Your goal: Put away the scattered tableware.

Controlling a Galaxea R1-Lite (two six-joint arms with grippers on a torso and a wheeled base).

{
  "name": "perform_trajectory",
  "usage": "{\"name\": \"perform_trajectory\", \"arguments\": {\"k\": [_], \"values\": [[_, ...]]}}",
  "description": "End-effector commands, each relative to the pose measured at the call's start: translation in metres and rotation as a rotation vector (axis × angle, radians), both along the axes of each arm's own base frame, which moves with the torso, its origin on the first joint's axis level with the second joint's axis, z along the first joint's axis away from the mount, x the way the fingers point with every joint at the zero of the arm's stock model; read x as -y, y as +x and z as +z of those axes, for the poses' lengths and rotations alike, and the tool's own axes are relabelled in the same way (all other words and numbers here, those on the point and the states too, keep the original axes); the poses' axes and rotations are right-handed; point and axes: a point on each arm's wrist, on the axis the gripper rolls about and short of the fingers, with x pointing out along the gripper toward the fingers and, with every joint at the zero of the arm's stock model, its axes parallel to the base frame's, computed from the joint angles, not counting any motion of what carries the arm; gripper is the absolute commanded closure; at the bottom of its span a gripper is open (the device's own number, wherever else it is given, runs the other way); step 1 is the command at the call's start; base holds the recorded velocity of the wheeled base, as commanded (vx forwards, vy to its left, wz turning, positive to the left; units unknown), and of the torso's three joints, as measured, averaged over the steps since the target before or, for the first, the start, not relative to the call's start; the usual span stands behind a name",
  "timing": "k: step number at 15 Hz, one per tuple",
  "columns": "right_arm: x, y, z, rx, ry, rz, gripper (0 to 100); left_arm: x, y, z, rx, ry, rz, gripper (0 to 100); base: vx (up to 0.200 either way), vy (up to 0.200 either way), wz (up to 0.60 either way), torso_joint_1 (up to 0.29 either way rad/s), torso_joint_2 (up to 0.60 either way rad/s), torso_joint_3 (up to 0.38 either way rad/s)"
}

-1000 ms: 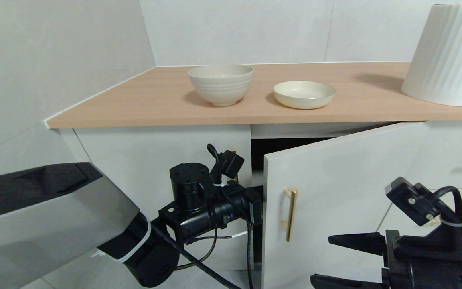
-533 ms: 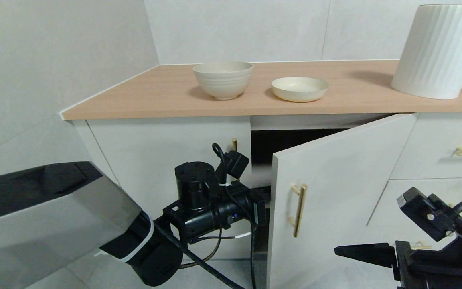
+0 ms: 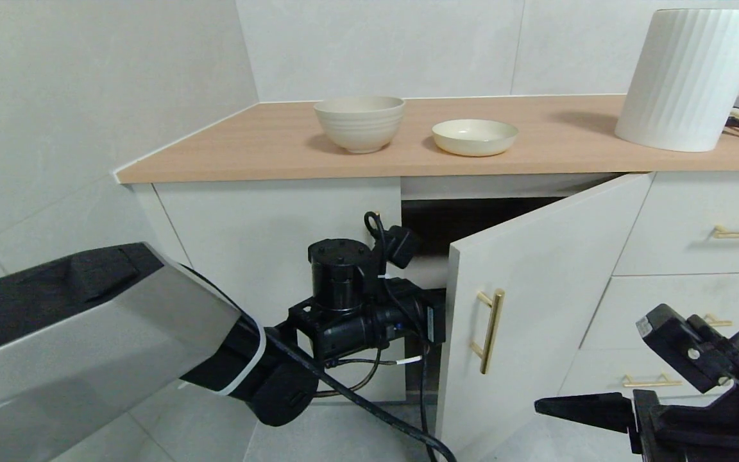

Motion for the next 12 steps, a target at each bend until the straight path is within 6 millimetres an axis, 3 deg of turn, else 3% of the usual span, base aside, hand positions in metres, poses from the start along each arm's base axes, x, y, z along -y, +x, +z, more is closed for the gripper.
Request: {"name": "perform_trajectory", "arguments": {"k": [1,4,12], "values": [[0.000,0.000,0.000,-0.002,-0.002,0.001,0,0.002,0.002,0.007,0.008,-0.019,0.002,100,-0.200,0.000,0.00,0.007,0.01,-0.002],[-0.001,0.000,-0.001,-0.003,-0.003,0.003,0,0.005,0.001,0.011,0.011,-0.026,-0.006,100,-0.200,0.000,0.00,0.007,0.01,0.001],[0.002,-0.003,0.003,0.011,0.012,0.004,0,0.030,0.003,0.006,-0.010,0.002,-0.003,100,0.000,0.000,0.00,0.000,0.00,0.000]]}}
